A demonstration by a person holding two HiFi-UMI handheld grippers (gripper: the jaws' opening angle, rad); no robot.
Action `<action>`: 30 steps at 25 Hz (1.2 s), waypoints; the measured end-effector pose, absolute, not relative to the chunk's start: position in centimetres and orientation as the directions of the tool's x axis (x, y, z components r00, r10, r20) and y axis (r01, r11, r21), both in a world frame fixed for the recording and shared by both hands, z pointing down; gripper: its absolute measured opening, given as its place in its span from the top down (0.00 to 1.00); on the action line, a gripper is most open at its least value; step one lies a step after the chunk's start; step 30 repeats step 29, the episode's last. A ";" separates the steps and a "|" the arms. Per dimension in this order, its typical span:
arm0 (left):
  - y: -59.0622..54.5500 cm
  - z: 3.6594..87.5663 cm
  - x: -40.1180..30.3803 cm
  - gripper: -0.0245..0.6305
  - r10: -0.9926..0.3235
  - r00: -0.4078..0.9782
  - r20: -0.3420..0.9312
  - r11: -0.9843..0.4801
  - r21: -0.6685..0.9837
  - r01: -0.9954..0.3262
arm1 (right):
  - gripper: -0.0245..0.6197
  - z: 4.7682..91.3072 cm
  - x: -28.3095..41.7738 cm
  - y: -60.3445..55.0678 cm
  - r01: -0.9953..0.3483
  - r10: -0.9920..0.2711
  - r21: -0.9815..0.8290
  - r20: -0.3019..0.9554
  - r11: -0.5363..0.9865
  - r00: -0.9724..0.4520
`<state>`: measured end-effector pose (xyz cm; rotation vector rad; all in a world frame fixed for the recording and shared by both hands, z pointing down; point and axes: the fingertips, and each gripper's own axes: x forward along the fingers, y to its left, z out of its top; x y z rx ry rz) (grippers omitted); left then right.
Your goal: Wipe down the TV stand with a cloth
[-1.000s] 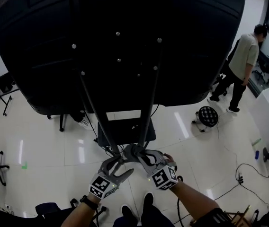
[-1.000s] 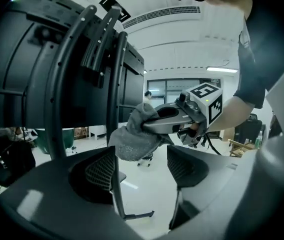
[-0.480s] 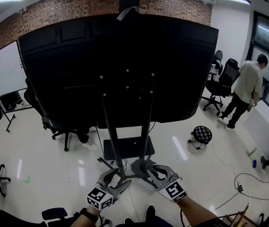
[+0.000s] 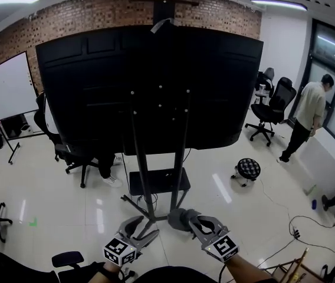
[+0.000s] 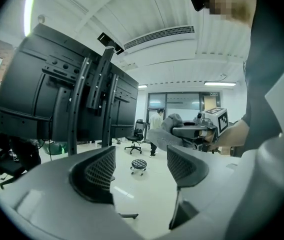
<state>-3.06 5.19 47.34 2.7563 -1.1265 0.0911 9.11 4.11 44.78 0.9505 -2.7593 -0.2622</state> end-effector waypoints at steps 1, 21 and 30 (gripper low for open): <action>5.6 47.4 -3.0 0.43 -0.696 0.709 0.117 -0.697 0.130 -0.706 | 0.94 45.1 9.3 4.5 -0.584 -0.620 0.227 0.142 0.779 -0.772; 13.2 48.0 1.9 0.44 -0.768 0.629 0.116 -0.603 0.200 -0.773 | 0.94 46.1 13.7 13.2 -0.494 -0.515 0.165 0.124 0.853 -0.848; 15.2 48.4 2.3 0.45 -0.772 0.629 0.095 -0.602 0.210 -0.770 | 0.94 46.4 14.1 15.5 -0.492 -0.514 0.164 0.136 0.855 -0.847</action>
